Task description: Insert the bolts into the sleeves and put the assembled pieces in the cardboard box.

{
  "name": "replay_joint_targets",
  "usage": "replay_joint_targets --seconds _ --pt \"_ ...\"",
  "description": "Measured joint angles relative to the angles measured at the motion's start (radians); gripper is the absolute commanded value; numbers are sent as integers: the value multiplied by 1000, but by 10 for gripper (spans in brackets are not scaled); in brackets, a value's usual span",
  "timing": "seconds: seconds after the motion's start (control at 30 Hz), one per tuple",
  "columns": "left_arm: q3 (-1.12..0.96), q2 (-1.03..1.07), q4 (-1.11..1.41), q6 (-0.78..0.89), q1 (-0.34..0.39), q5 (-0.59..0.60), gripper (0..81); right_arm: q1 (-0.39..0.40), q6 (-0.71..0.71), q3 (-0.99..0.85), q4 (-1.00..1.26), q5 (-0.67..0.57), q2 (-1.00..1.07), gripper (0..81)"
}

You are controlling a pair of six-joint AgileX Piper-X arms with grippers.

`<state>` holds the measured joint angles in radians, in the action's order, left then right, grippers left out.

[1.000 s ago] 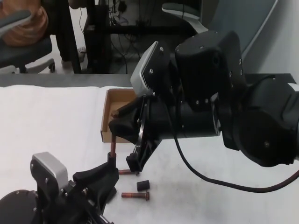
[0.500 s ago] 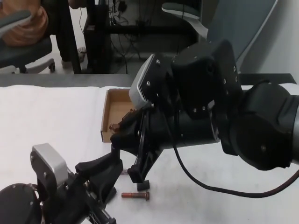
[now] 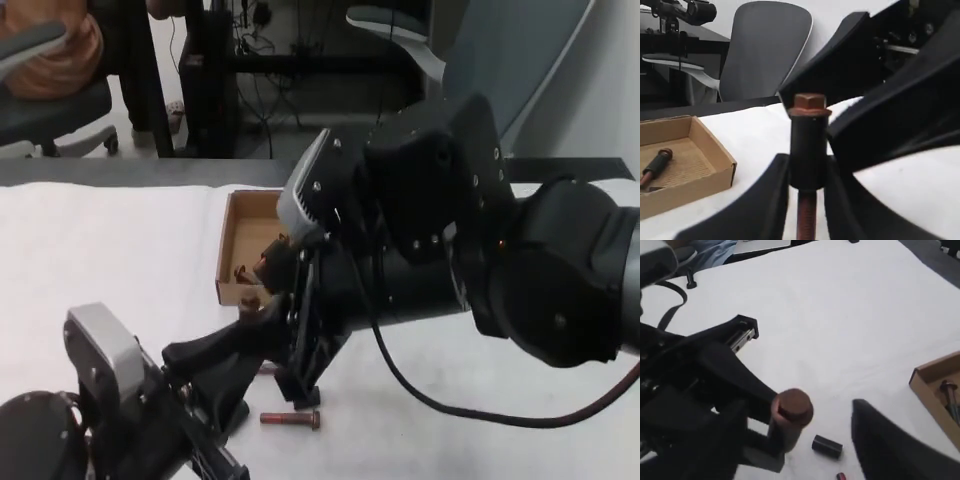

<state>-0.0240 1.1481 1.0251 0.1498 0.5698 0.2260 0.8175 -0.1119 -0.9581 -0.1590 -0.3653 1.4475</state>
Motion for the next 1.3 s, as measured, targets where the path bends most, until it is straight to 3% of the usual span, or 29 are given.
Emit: replay_joint_targets --seconds 0.17,0.3,0.53,0.7,0.77,0.87,0.9,1.23,1.3 --pt "0 0 0 -6 0 -6 18 0 51 0 -35 21 -10 664" --pt "-46 2 -71 -28 -27 -27 18 0 41 0 -185 139 -60 664" --pt "-321 46 -497 -121 -93 1 18 0 89 2 -358 203 -77 659" --pt "-535 135 -725 -64 -173 1 18 -9 237 5 -394 228 -77 658" --pt "-615 197 -810 -38 -207 1 18 -10 249 5 -395 232 -65 588" --pt "-735 298 -899 -11 -251 1 18 -15 157 5 -395 232 -21 416" --pt "-770 335 -921 -6 -263 1 18 -16 119 5 -398 232 -5 393" --pt "-1003 626 -1032 3 -282 1 7 -55 -388 5 -402 226 122 396" --pt "-1026 666 -1052 3 -282 3 94 -56 -460 2 -392 230 136 396"
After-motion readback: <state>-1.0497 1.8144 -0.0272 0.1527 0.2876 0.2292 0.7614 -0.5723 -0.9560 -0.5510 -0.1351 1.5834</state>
